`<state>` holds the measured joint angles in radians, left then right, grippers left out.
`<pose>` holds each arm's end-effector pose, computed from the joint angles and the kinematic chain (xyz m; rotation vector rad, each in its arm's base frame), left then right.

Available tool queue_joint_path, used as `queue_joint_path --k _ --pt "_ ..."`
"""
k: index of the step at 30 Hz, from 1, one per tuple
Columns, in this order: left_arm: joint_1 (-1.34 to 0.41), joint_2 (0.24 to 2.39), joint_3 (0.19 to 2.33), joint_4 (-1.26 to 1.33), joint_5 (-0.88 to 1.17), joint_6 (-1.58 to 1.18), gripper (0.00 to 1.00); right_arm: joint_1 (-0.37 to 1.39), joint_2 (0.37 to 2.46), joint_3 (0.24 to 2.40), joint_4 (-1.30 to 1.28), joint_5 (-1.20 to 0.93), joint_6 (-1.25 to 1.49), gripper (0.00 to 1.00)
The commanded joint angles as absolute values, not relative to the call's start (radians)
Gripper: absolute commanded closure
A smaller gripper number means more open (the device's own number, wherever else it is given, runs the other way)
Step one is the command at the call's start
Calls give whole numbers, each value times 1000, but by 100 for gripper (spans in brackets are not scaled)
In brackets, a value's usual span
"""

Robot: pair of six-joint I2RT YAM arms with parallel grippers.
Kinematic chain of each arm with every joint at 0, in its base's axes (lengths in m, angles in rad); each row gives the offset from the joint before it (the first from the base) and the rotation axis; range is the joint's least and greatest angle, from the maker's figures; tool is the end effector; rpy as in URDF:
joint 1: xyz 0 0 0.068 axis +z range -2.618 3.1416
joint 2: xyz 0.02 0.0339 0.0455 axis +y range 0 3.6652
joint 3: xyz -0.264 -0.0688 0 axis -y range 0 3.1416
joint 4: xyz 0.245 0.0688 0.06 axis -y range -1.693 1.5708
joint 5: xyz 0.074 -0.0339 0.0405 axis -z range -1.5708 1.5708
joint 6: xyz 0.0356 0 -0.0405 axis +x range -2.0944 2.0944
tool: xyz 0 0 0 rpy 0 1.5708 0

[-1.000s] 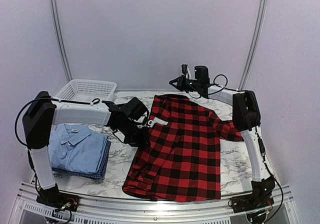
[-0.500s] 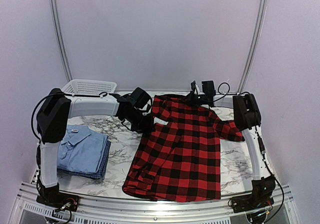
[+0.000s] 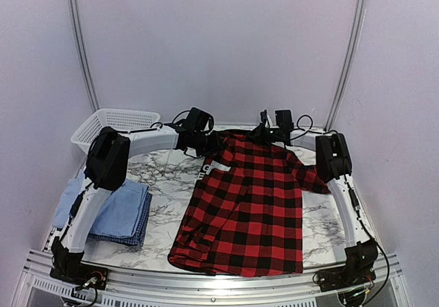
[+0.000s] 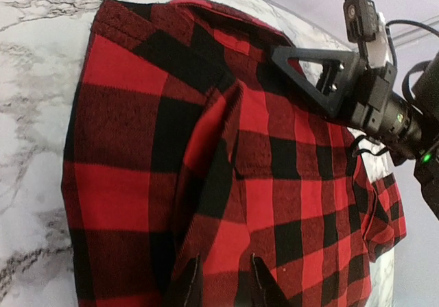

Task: Fold and stack the long sleeve shirts
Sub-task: Adjust the 1/3-folded shirt at the center of the board.

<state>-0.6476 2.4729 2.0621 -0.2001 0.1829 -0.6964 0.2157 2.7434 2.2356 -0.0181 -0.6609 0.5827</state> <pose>0.4467 -0.3460 0.1718 0.0544 2.3358 -0.9238 0.5764 0.1487 0.0979 -0.0252 2.1899 1.1599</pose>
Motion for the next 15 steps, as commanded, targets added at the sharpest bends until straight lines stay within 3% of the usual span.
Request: queue_joint_path --k 1,8,15 --pt "-613 2574 2136 -20 229 -770 74 227 2617 2214 -52 -677 585 97" --pt "-563 2748 2248 131 267 -940 76 259 2341 1946 -97 -621 510 97" --pt "-532 2828 2316 119 169 -1026 80 266 2039 1630 -122 -520 453 97"
